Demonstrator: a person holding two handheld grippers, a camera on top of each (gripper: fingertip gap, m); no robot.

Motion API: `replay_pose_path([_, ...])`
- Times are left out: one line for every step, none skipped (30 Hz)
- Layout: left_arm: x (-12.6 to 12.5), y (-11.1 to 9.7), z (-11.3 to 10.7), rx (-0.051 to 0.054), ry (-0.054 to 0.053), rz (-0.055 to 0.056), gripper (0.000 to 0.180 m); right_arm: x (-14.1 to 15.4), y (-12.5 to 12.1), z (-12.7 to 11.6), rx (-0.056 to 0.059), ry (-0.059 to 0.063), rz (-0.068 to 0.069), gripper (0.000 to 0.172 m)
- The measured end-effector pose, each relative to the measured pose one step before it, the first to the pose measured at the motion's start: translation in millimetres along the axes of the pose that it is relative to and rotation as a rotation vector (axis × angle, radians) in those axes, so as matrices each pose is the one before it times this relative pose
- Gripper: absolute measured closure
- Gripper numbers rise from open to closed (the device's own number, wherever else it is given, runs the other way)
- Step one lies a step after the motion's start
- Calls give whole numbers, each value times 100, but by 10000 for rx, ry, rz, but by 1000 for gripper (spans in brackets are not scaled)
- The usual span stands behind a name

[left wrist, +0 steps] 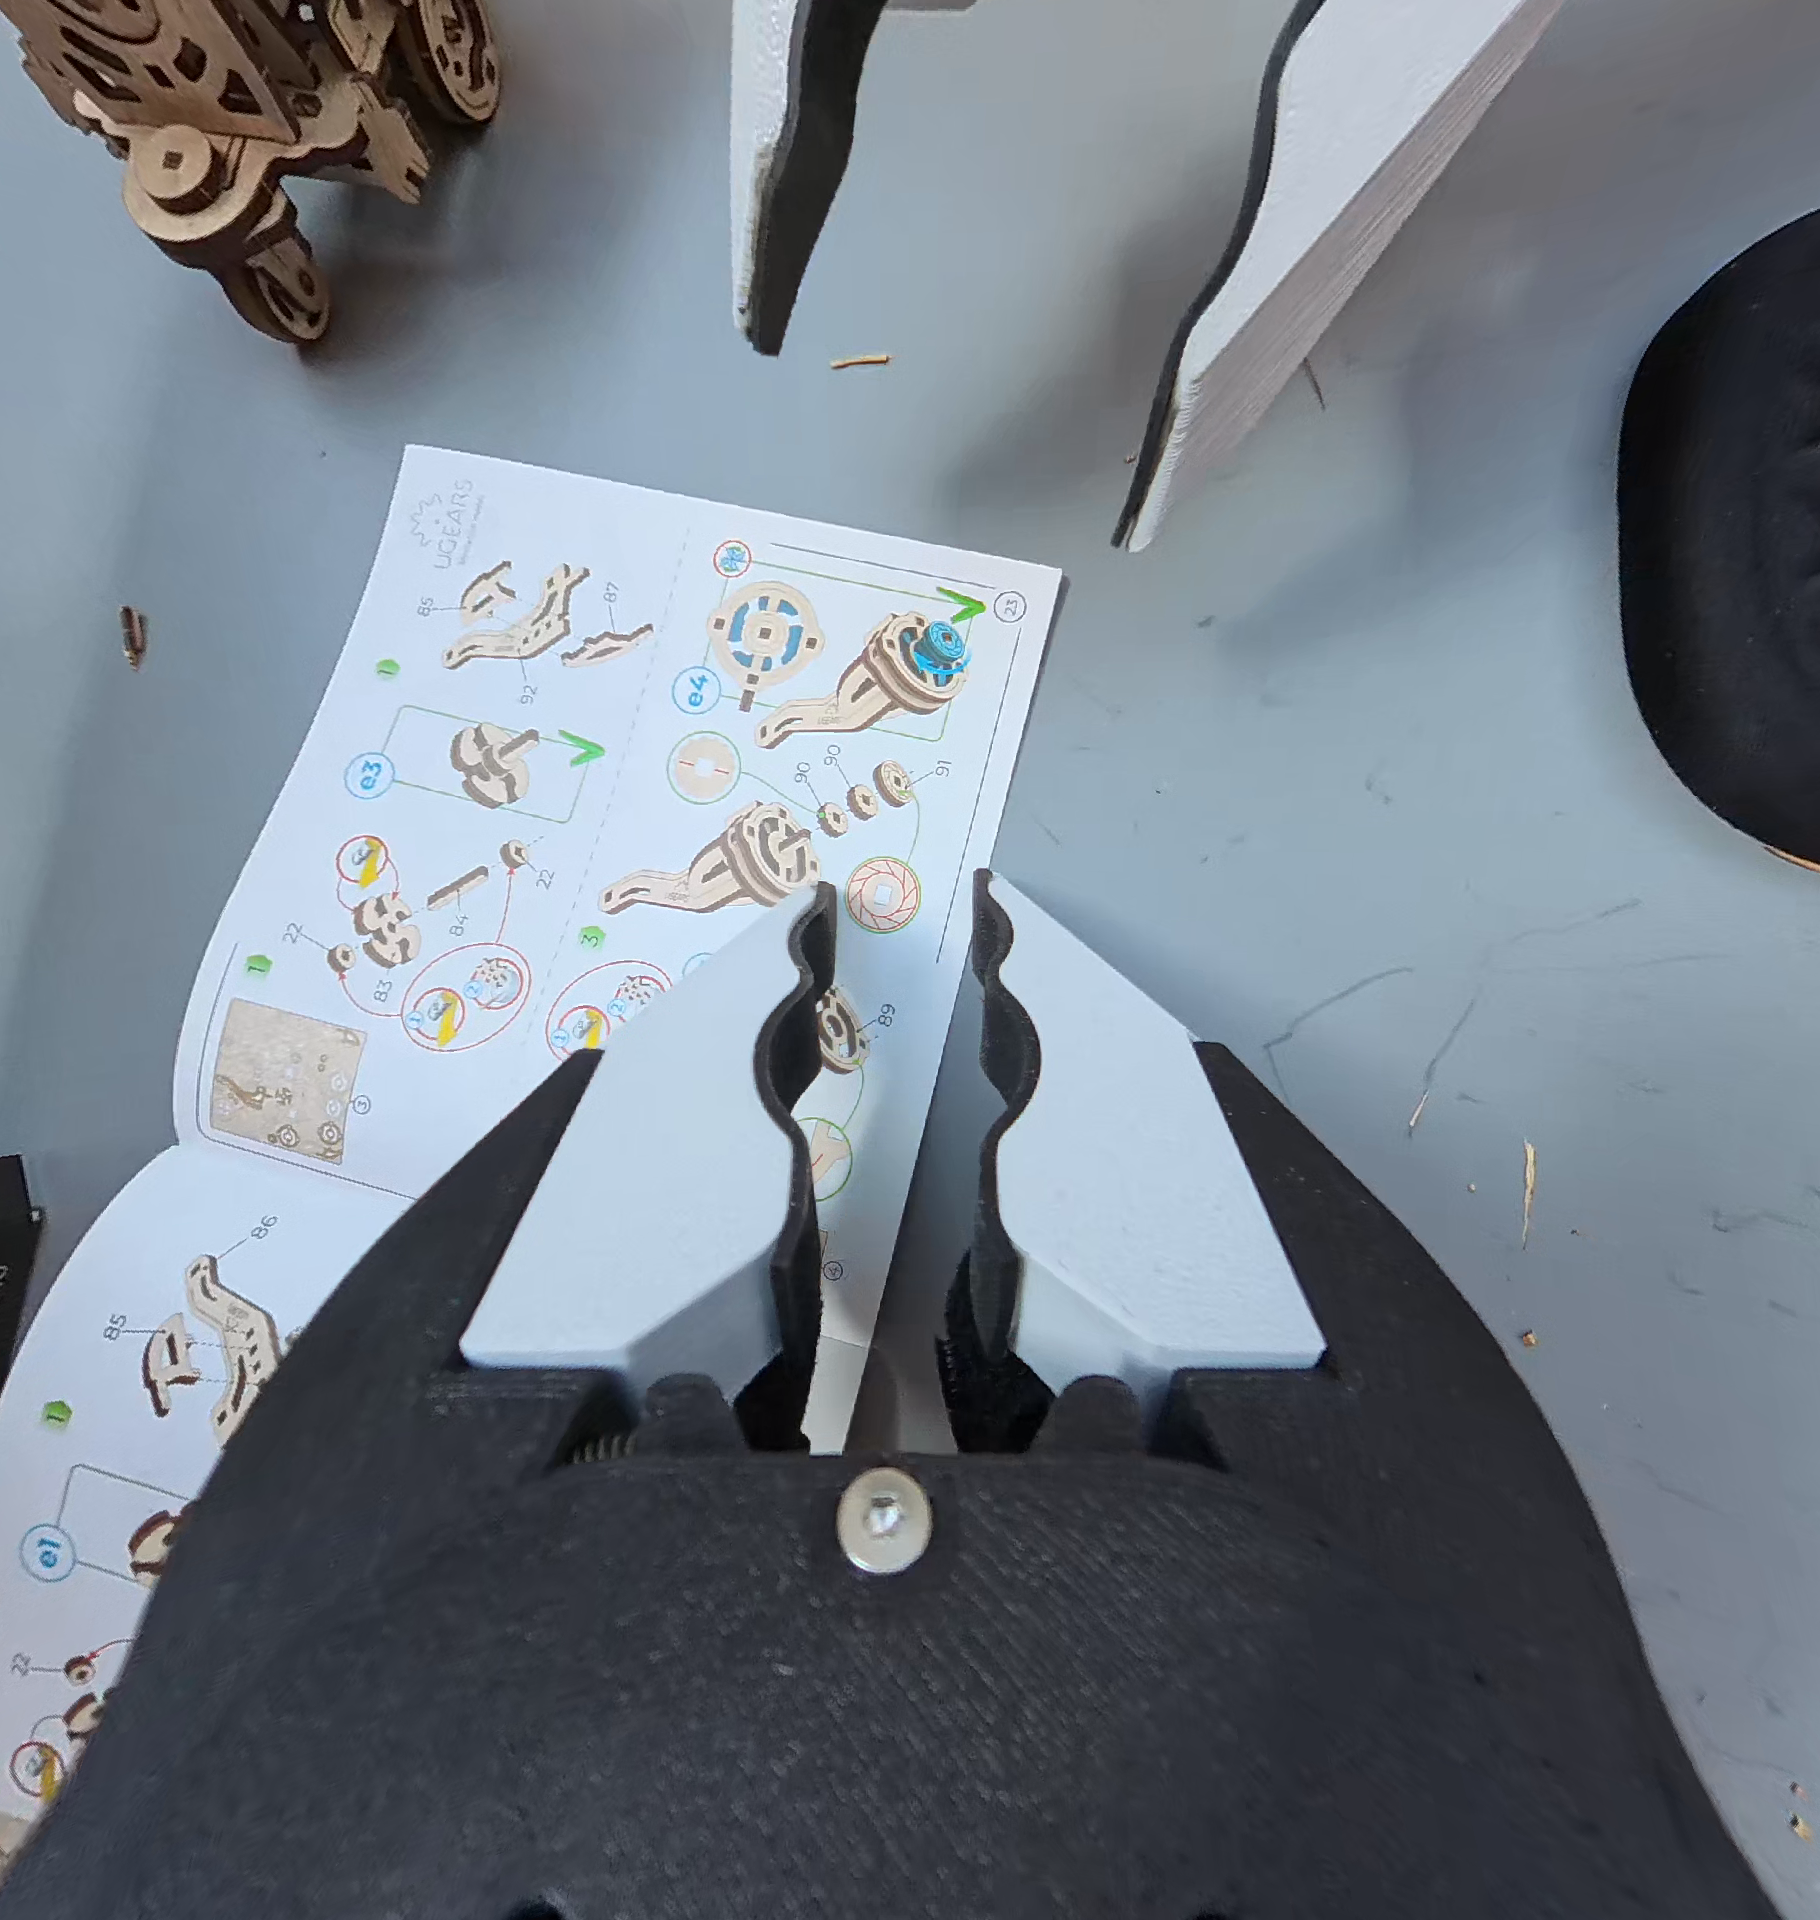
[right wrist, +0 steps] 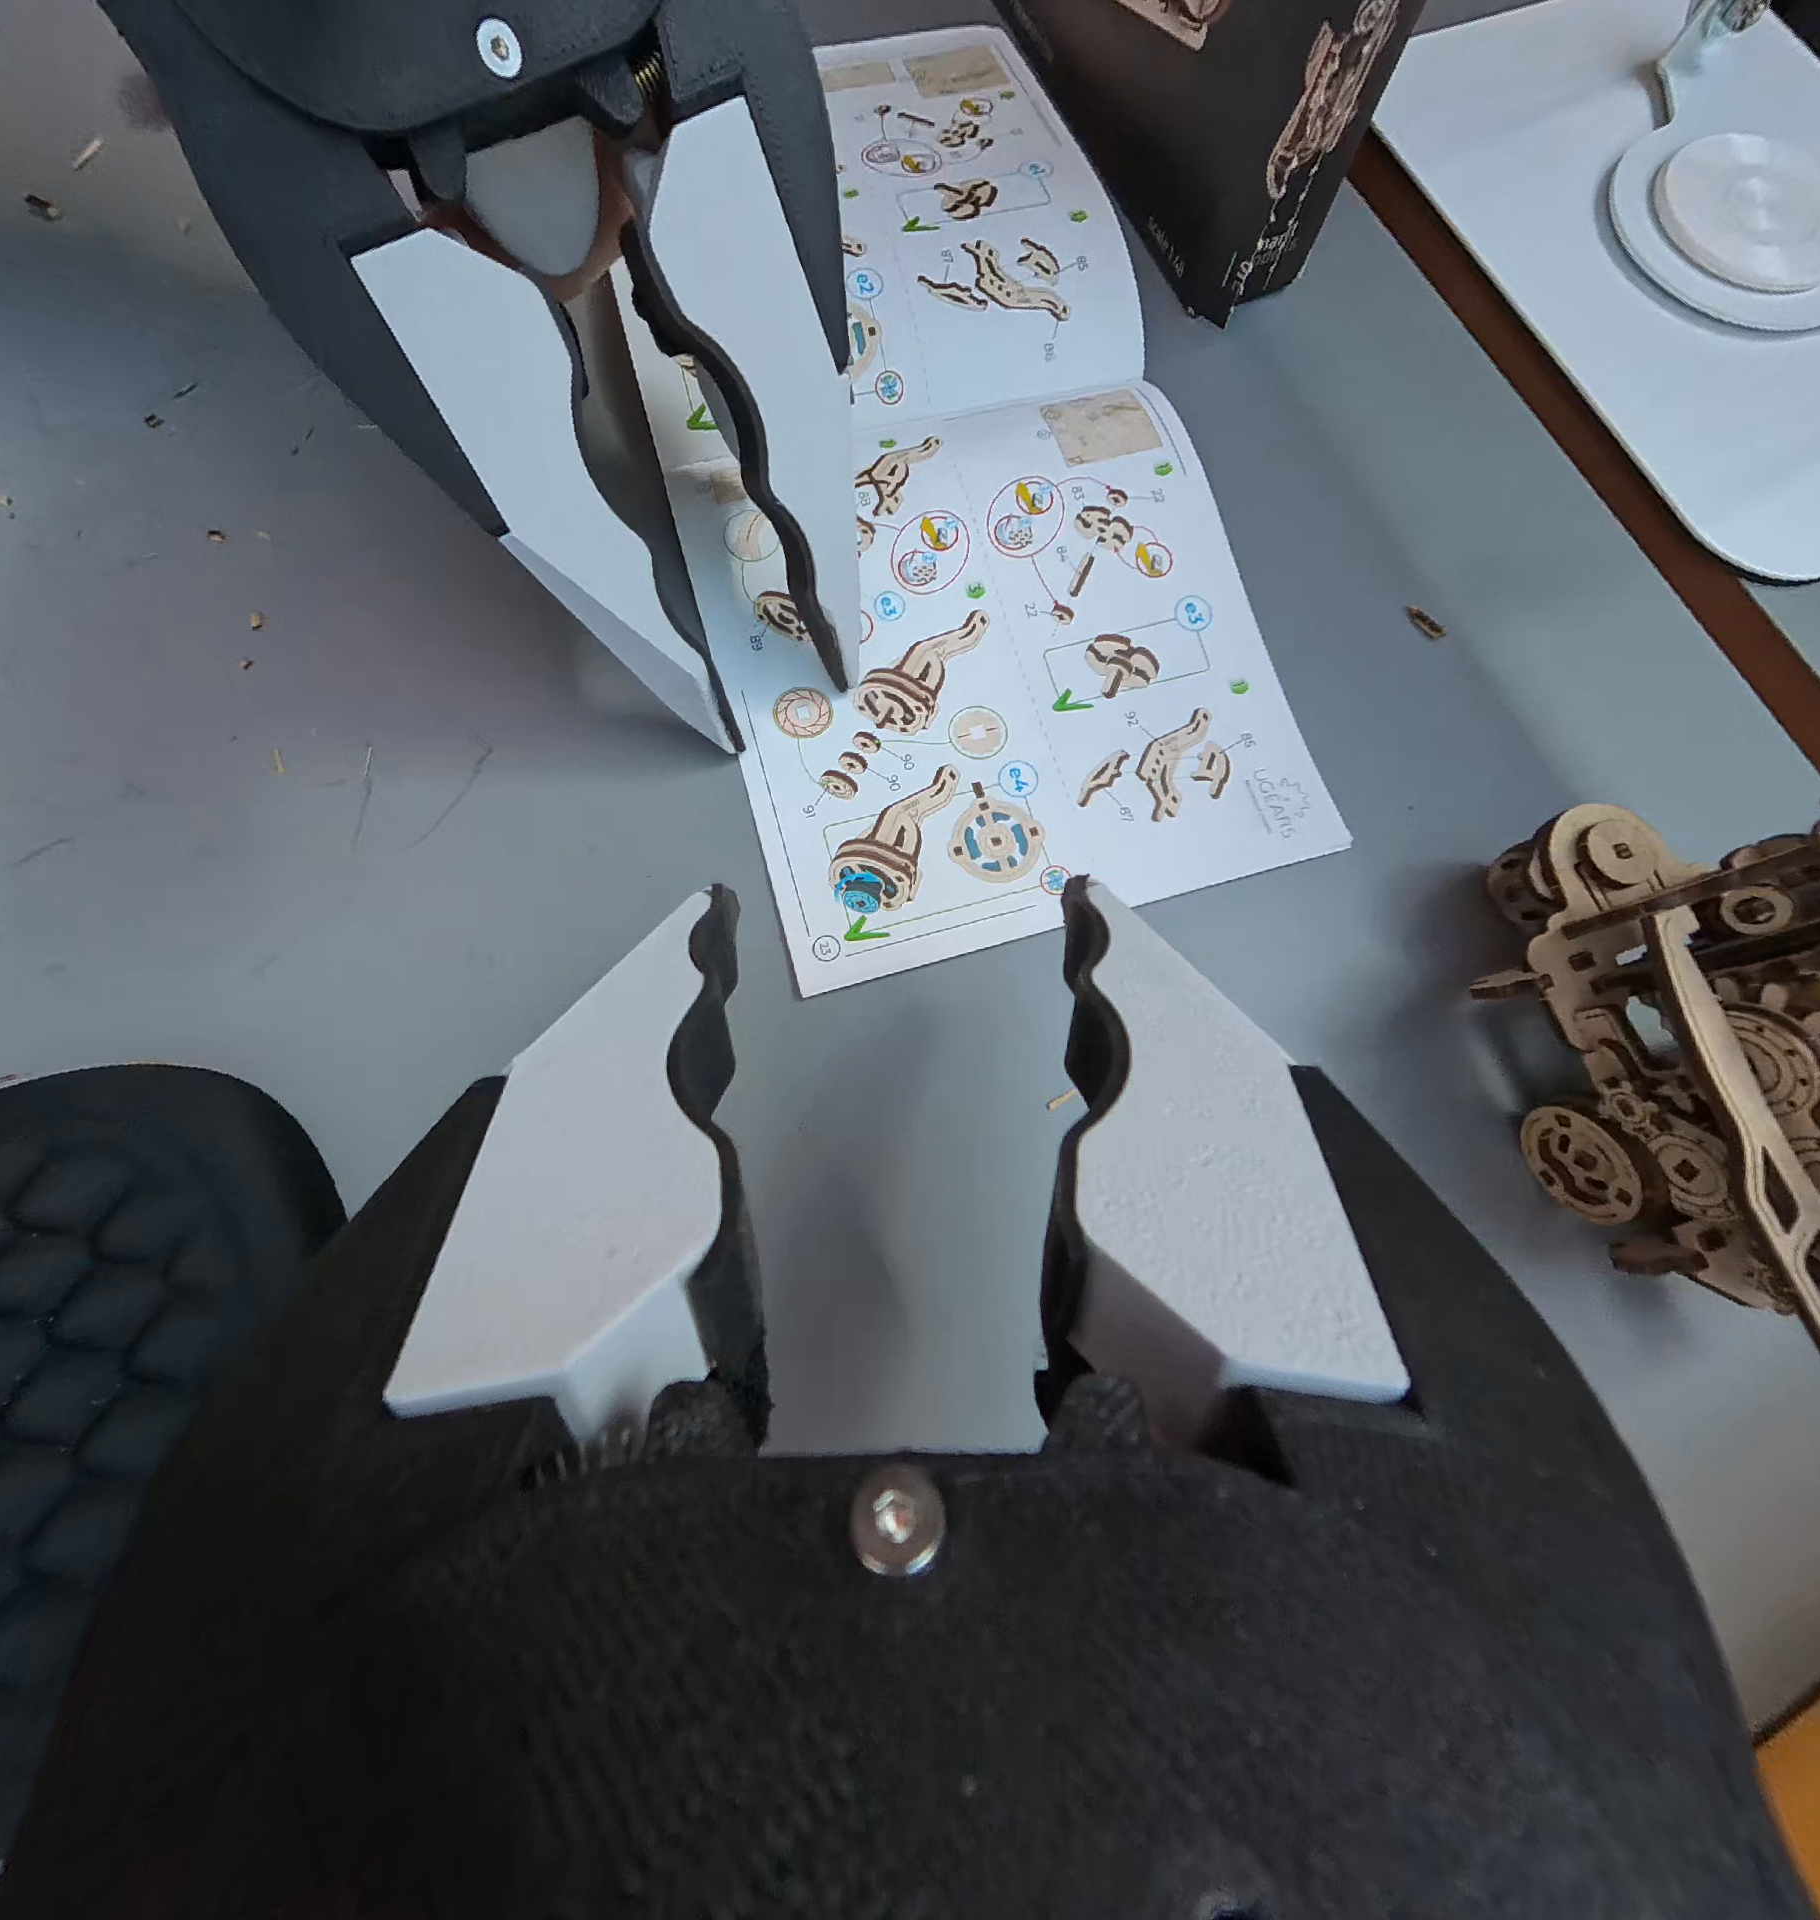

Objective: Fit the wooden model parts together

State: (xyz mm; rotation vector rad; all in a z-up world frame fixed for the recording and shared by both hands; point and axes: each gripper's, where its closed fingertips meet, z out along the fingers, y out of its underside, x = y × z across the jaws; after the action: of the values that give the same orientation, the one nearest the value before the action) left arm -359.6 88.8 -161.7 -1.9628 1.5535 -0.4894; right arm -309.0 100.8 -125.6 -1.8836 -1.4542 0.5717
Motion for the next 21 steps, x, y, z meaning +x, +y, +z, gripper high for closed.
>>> replay_pose_path([98, -54, 39, 17, 12, 62, 158, 72, 351, 1, -59, 208, 232, 108])
replay_pose_path([51, -22, 5, 9, -7, 47, 158, -119, 241, -7, 37, 29, 376, 108])
replay_pose_path([33, -5, 1, 12, -35, 25, 159, -360, 141, -18, 125, -173, 467, 105])
replay_pose_path([19, -11, -18, 27, -72, 19, 159, -412, 202, 15, 78, -252, 511, 102])
replay_pose_path([9, 30, -65, -37, -86, 28, 155, -300, 397, 51, -61, -244, 588, 99])
replay_pose_path([-31, 8, -206, -107, -78, 21, 150, -291, 432, 52, -115, -271, 526, 97])
replay_pose_path([-206, -263, -433, 56, -109, -85, 147, -124, 365, -4, -98, -182, 480, 93])
replay_pose_path([-361, -588, -677, 331, -123, -230, 145, -114, 187, -94, 3, -173, 421, 89])
replay_pose_path([-554, -634, -847, 438, -135, -341, 142, -269, 69, -135, 73, -276, 486, 87])
replay_pose_path([-864, -435, -863, 375, -185, -440, 140, -382, -24, -136, 72, -369, 595, 82])
replay_pose_path([-970, -139, -767, 237, -137, -470, 138, -491, -58, -97, 73, -436, 570, 76])
replay_pose_path([-855, 195, -580, 81, -38, -397, 137, -381, -4, 0, 25, -334, 477, 70])
replay_pose_path([-572, 454, -367, -42, 62, -296, 138, -340, 44, 101, -36, -231, 256, 63])
replay_pose_path([-160, 745, -139, -198, 231, -202, 138, -138, 163, 156, -118, -35, 76, 57])
replay_pose_path([26, 997, 58, -384, 246, -56, 137, -143, -96, 109, 10, 42, -110, 51])
replay_pose_path([-144, 974, 143, -400, 25, 112, 135, -184, -25, 121, -60, 22, -122, 44])
replay_pose_path([-267, 722, 169, -248, -148, 221, 134, -132, 55, 118, -107, 48, -119, 40])
replay_pose_path([-251, 497, 161, -130, -179, 220, 134, 1, -5, 112, -59, 107, -66, 38])
replay_pose_path([-292, 373, 159, -102, -192, 96, 134, -92, -53, 130, -4, 31, -49, 35])
replay_pose_path([-203, 356, 165, -125, -102, -29, 134, -110, -121, 135, 45, -23, 2, 32])
replay_pose_path([49, 417, 157, -163, 67, -48, 134, 42, -185, 88, 78, 30, 77, 32])
